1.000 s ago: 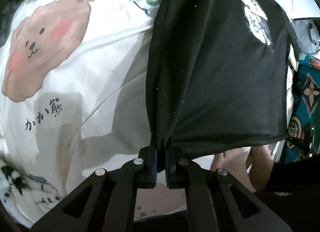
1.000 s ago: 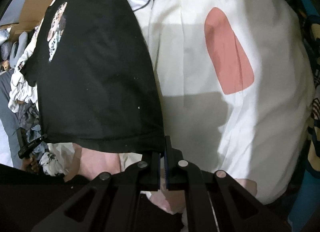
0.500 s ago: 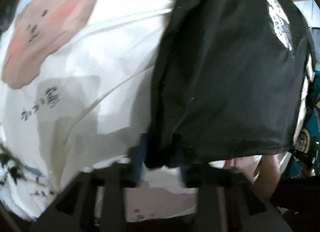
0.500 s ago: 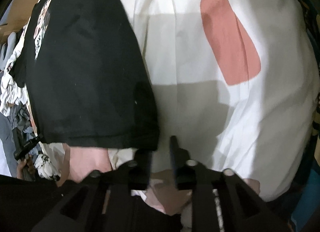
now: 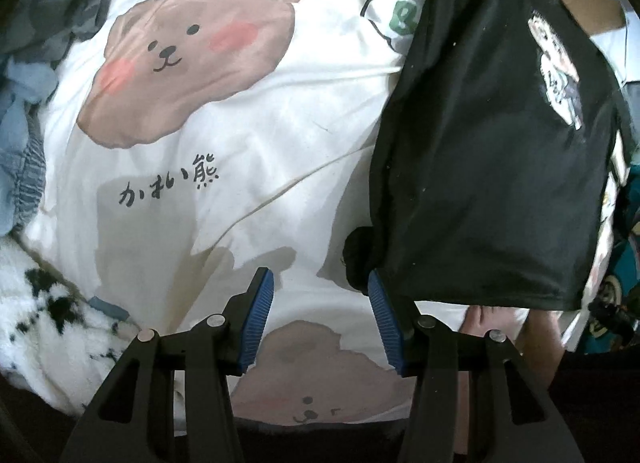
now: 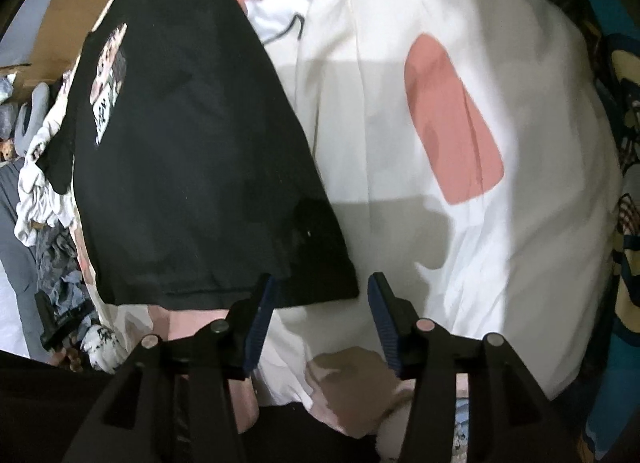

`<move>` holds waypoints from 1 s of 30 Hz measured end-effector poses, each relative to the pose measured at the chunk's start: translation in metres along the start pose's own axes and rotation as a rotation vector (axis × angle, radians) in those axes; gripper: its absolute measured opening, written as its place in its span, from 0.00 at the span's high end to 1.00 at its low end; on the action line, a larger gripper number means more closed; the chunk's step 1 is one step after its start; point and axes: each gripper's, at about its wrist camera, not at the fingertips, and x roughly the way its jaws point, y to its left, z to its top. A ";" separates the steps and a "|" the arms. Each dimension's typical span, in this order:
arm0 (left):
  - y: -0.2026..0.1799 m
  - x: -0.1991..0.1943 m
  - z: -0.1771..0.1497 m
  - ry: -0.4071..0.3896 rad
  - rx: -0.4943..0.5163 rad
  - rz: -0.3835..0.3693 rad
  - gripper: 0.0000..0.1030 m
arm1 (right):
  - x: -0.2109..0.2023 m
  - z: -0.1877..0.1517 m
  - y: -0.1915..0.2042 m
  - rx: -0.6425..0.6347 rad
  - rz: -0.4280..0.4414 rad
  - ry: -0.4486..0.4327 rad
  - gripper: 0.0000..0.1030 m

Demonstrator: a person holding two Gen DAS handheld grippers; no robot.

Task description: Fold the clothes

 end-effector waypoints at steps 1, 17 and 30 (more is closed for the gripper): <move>0.001 -0.001 -0.002 -0.002 0.004 0.004 0.52 | -0.001 0.000 0.000 0.001 0.002 -0.009 0.56; 0.000 0.024 -0.032 -0.062 0.097 -0.034 0.52 | 0.009 0.011 0.000 -0.043 -0.036 -0.055 0.56; -0.029 0.047 -0.028 -0.064 0.363 0.048 0.75 | 0.039 0.013 0.013 -0.096 -0.101 -0.008 0.75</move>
